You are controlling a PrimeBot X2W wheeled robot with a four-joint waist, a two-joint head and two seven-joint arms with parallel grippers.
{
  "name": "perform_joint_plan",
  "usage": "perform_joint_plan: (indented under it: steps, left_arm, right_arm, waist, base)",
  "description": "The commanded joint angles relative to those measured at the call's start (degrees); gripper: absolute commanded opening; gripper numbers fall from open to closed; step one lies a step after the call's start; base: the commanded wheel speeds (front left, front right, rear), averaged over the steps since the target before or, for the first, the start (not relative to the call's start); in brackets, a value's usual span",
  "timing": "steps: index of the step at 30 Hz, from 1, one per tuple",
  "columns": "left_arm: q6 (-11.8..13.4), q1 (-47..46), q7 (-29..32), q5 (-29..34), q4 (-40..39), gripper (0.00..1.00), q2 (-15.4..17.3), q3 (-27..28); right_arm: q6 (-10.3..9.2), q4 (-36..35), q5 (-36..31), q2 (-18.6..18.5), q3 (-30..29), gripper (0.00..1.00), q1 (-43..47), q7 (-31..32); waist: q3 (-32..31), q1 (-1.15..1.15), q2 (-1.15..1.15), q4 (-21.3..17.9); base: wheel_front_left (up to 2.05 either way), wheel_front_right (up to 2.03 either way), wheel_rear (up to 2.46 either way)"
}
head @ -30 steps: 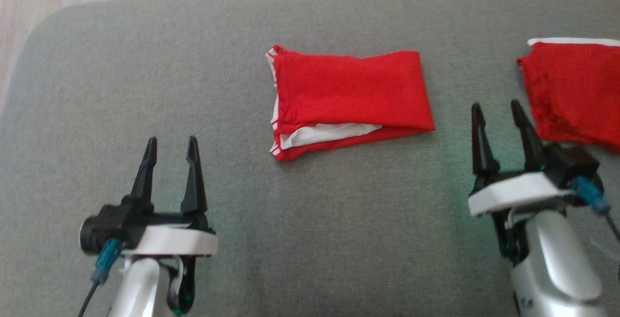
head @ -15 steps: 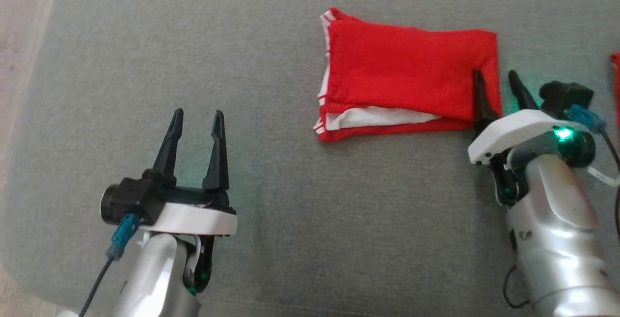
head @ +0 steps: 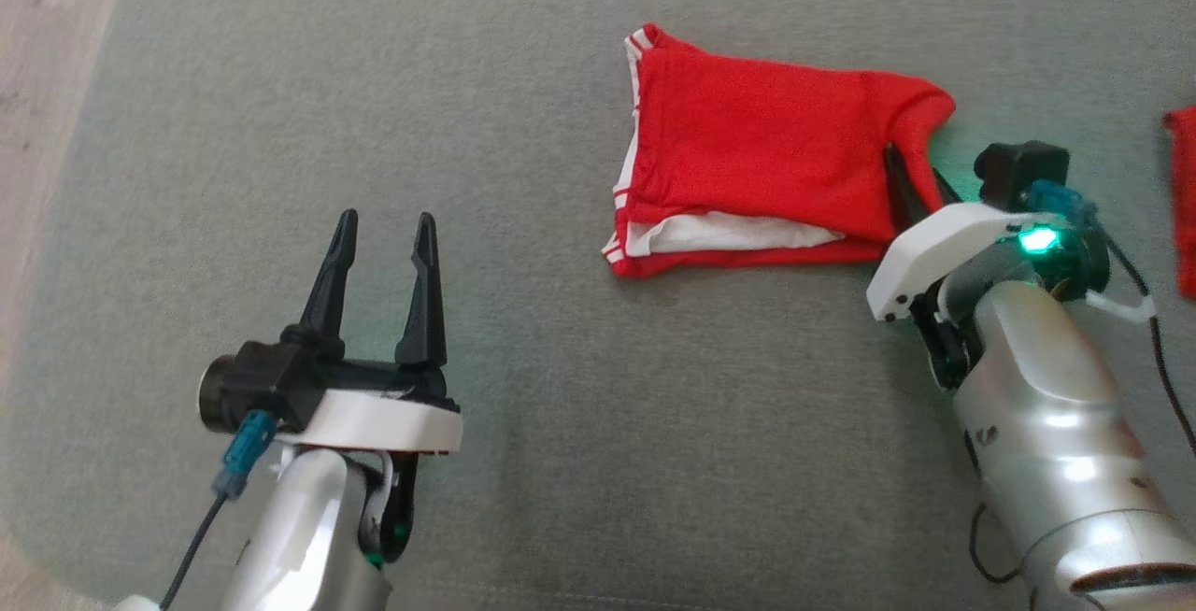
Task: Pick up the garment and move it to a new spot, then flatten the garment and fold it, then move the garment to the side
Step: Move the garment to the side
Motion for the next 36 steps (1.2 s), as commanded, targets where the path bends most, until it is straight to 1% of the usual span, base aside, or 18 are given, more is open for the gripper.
perform_joint_plan:
  steps: [1, 4, 8, 10, 13, 14, 15, 17, 19, 23, 26, 28, 31, 36]
  left_arm:
    - [0.1, -1.1, -0.3, 0.6, -1.4, 1.00, 0.4, 2.3]
    - [-0.1, -0.7, -0.3, 1.1, -1.7, 1.00, 0.4, 2.6]
    - [-0.4, -0.4, -0.3, 1.5, -1.7, 1.00, 0.4, 2.3]
    - [0.0, -0.5, -0.3, 1.5, -2.0, 1.00, 0.4, 3.1]
    - [-0.4, -0.5, -0.3, 2.5, -2.2, 1.00, 0.4, 3.4]
    - [-0.4, -0.5, -0.3, 2.5, -2.2, 1.00, 0.4, 3.4]
    - [-0.5, -0.5, -0.3, 2.8, -2.3, 1.00, 0.4, 3.4]
    - [-0.7, -0.5, -0.3, 3.1, -2.5, 1.00, 0.4, 3.5]
    - [-0.8, -0.8, -0.3, 3.1, -2.9, 1.00, 0.4, 3.5]
    - [-1.0, -1.9, -0.3, 3.5, -3.5, 1.00, 0.4, 3.3]
    - [-1.3, -3.2, -0.3, 4.1, -3.6, 1.00, 0.4, 3.5]
    - [-1.6, -4.1, -0.3, 4.3, -3.6, 1.00, 0.4, 3.7]
    - [-2.1, -5.2, -0.3, 4.7, -3.3, 1.00, 0.4, 4.0]
    - [-2.7, -6.1, -0.3, 5.0, -2.7, 1.00, 0.5, 4.7]
  right_arm:
    - [-0.05, -0.9, -1.0, 1.0, 1.4, 0.00, -0.1, -1.2]
    - [-0.05, -1.9, -3.2, 1.0, 2.5, 0.00, -0.2, -2.8]
    - [-0.05, -4.4, -7.8, 0.6, 3.9, 0.00, -0.1, -3.5]
    - [-0.05, -6.2, -9.5, -0.2, 5.1, 0.00, 0.1, -3.4]
    - [-0.05, -9.2, -11.2, -2.1, 7.9, 0.00, 0.2, -2.1]
    - [-0.05, -9.2, -11.2, -2.1, 7.9, 0.00, 0.2, -2.1]
    - [-0.05, -10.2, -11.5, -2.9, 8.9, 0.00, 0.2, -1.4]
    - [-0.05, -12.5, -11.4, -5.2, 10.8, 0.00, 0.3, 0.2]
    - [-0.05, -14.8, -11.0, -8.3, 12.3, 0.00, 0.2, 1.8]
    - [-0.05, -19.0, -10.0, -15.5, 14.3, 0.00, -0.6, 4.6]
    - [-0.05, -20.9, -9.8, -21.2, 14.5, 0.00, -1.8, 6.1]
    - [-0.05, -21.4, -9.8, -24.4, 13.8, 0.00, -2.5, 6.5]
    - [-0.05, -20.6, -9.5, -28.1, 11.7, 0.00, -3.6, 7.3]
    - [-0.05, -18.1, -8.9, -31.1, 5.6, 0.00, -4.5, 7.7]
  waist:
    - [-1.5, 0.00, 0.00, -1.7]
    - [-2.8, 0.00, 0.00, -3.9]
    - [-4.4, 0.00, 0.00, -7.1]
    - [-5.0, 0.00, 0.00, -8.7]
    - [-5.1, 0.00, 0.00, -11.4]
    - [-5.1, 0.00, 0.00, -11.4]
    - [-5.0, 0.00, 0.00, -12.2]
    - [-4.7, 0.00, 0.00, -13.8]
    - [-4.0, 0.00, 0.00, -15.1]
    - [-1.5, 0.00, 0.00, -16.9]
    - [0.9, 0.00, 0.00, -17.4]
    - [2.3, 0.00, 0.00, -17.5]
    - [4.0, 0.00, 0.00, -17.0]
    - [5.5, 0.00, 0.00, -16.0]
  base:
    - [0.00, 0.00, 0.00]
    - [0.00, 0.00, 0.00]
    - [0.00, 0.00, 0.00]
    - [0.00, 0.00, 0.00]
    - [0.00, 0.00, 0.00]
    - [0.00, 0.00, 0.00]
    - [0.00, 0.00, 0.00]
    - [0.00, 0.00, 0.00]
    - [0.00, 0.00, 0.00]
    - [0.00, 0.00, 0.00]
    - [0.00, 0.00, 0.00]
    - [0.00, 0.00, 0.00]
    - [0.00, 0.00, 0.00]
    - [0.00, 0.00, 0.00]
